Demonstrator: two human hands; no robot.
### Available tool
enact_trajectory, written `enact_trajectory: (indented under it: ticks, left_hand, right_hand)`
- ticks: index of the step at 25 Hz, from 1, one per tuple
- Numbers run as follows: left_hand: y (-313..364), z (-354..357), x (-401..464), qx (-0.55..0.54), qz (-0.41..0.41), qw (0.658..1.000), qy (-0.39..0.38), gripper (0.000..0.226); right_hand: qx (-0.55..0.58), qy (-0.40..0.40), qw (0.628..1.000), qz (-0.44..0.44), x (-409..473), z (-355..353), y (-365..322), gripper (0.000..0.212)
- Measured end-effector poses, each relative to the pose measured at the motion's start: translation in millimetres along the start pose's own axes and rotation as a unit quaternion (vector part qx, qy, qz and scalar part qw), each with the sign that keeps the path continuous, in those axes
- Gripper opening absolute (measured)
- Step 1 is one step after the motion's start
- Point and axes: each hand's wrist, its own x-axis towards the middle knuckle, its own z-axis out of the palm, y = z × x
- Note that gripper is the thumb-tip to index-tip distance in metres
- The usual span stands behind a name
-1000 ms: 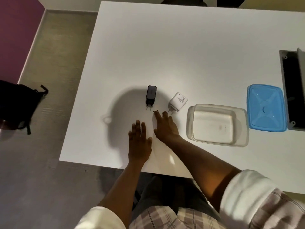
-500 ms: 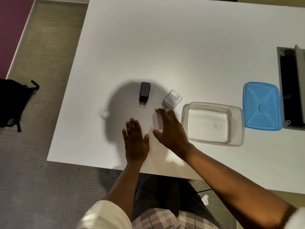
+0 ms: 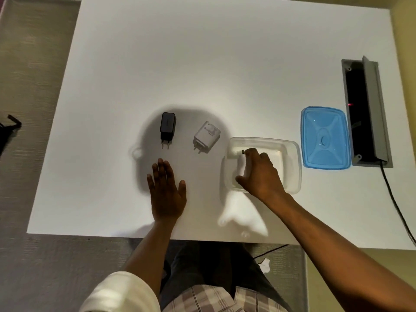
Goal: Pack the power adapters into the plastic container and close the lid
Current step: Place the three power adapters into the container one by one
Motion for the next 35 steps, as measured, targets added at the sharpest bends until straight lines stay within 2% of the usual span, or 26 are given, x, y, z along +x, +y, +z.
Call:
enact_trajectory:
  ticks: [12,18,21,23,24,25,27,30,32,35]
  left_hand:
    - [-4,6,1,0.001,-0.002,1.0,0.011,0.076]
    - [-3,4,3,-0.013,-0.005,1.0,0.009,0.077]
    - [-3,5,3,-0.015,-0.006,1.0,0.015,0.078]
    - [-2,4,2,-0.016,-0.006,1.0,0.012,0.078]
    - [-2,4,2,-0.016,-0.007,1.0,0.011,0.078]
    - [-2,3,2,-0.015,-0.007,1.0,0.012,0.078]
    - [-2,2,3,-0.015,-0.009,1.0,0.013,0.078]
    - [-3,3,2,-0.019,-0.011,1.0,0.011,0.078]
    - [-3,4,3,-0.017,-0.013,1.0,0.014,0.078]
    - [-2,5,2,-0.016,-0.016,1.0,0.017,0.078]
  right_hand:
    - [-0.082,-0.048,0.995,-0.018,31,28,-3,0.073]
    - [-0.106,-0.081,0.991,-0.008,27,9,-13,0.071]
    - [-0.11,-0.002,0.993,-0.041,19,-17,-29,0.054]
    - [-0.059,0.044,0.991,-0.112,24,-34,-53,0.045]
    - [-0.039,0.04,0.987,-0.151,32,-39,-68,0.044]
    - [-0.042,0.016,0.981,-0.187,44,-42,-83,0.045]
    - [-0.114,-0.082,0.961,-0.238,78,-40,-113,0.05]
    - [-0.264,-0.231,0.903,-0.25,123,-30,-136,0.062]
    - [-0.34,-0.259,0.871,-0.243,141,-22,-137,0.071]
    - [-0.393,-0.245,0.843,-0.275,150,-8,-133,0.072]
